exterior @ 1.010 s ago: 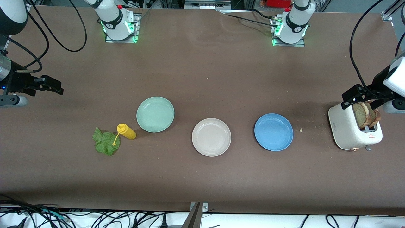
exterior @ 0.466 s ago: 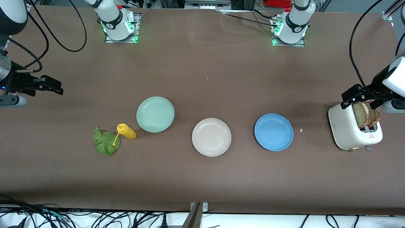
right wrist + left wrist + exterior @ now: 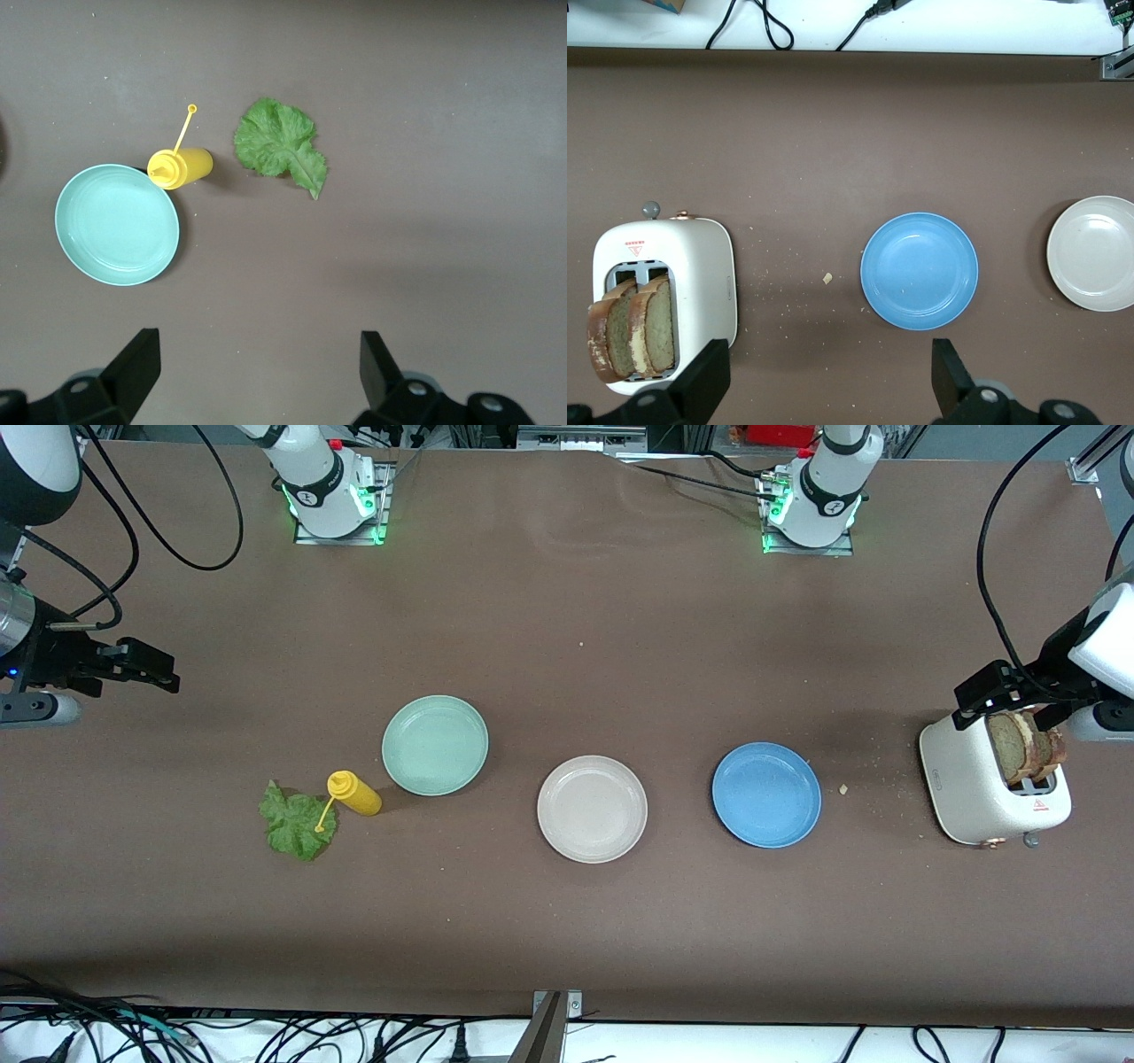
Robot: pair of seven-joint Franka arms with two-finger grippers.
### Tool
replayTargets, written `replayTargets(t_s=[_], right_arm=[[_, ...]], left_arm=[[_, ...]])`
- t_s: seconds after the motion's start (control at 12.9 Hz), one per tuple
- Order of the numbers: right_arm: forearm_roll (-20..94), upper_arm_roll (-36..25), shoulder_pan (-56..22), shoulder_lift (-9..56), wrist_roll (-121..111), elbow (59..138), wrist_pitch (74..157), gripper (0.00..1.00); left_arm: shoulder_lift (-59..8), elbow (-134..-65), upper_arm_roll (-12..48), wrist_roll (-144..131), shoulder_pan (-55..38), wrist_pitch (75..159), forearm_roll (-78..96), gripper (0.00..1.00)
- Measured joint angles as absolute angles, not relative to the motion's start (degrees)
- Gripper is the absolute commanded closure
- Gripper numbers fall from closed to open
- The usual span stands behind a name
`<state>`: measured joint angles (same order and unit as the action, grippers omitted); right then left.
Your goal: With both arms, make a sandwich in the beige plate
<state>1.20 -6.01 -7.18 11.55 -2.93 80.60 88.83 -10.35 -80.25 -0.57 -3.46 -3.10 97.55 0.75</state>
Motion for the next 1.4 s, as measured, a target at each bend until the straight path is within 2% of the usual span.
replayTargets(t_s=[0.23, 0.54, 1.4], right_arm=[[1.21, -5.85, -7.18, 10.57, -2.93, 82.91, 89.1, 0.0], [1.21, -4.47, -7.23, 6.06, -2.89, 89.25, 93.06, 0.0], [1.21, -4.42, -7.22, 5.31, -2.89, 90.34, 93.46, 0.0]], left_arm=[[-10.39, -80.58, -0.62, -3.46, -2.97, 97.5, 0.74, 0.0], [-10.46, -80.86, -0.63, -3.46, -2.96, 94.94, -0.86, 0.0], [-10.6, -81.01, -0.58, -3.45, -3.02, 92.88, -1.48, 0.0]])
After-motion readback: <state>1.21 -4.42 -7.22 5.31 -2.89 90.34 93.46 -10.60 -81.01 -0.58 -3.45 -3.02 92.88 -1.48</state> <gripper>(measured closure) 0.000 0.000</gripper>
